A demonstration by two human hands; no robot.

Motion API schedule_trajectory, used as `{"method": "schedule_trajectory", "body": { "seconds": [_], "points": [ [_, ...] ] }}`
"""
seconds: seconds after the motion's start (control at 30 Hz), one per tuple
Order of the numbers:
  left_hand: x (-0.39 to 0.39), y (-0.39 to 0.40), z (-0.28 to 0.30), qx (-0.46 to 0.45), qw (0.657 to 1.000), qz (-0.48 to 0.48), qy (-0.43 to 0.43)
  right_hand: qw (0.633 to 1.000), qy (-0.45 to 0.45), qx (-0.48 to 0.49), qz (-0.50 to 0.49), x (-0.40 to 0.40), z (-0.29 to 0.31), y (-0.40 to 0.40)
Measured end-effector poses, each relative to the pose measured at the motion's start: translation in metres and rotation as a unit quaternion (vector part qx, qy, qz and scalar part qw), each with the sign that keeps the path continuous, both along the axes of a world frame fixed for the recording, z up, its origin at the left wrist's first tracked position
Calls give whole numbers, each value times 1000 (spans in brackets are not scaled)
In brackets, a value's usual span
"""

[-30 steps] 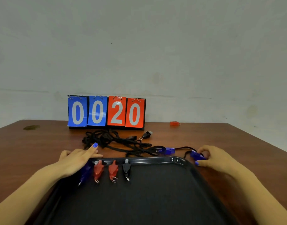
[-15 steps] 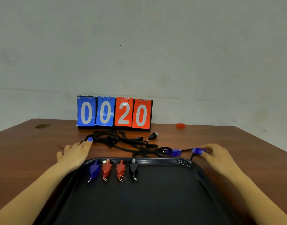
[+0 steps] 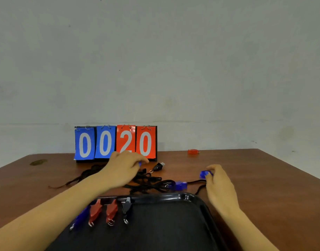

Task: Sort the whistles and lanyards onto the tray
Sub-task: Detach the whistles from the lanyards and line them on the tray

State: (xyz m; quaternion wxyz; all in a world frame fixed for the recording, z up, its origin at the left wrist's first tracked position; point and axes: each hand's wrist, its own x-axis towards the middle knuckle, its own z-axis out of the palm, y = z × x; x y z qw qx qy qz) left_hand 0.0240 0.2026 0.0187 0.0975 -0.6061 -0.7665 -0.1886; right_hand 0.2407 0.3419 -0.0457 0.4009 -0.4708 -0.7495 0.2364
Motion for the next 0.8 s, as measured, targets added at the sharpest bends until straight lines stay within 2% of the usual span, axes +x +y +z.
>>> {"method": "schedule_trajectory", "body": {
  "seconds": [0.13,0.33,0.5,0.57,0.63,0.73,0.8],
  "points": [
    [48,51,-10,-65,994,-51,65,999,33,36,-2,0,5,-3],
    [73,103,-45,-164,979,6,119,998,1,50,31,2,6,-4],
    [75,116,-52,-92,985,41,142,996,-16,69,58,2,8,-5],
    [73,117,-48,-27,996,39,75,996,-14,68,63,2,9,-6],
    [69,114,-38,59,996,33,-51,996,-4,66,61,1,10,-8],
    [65,93,-12,168,959,11,-228,997,-2,42,63,2,14,-10],
    [64,67,3,217,933,-4,-288,997,-11,19,75,2,17,-14]
  ]
}}
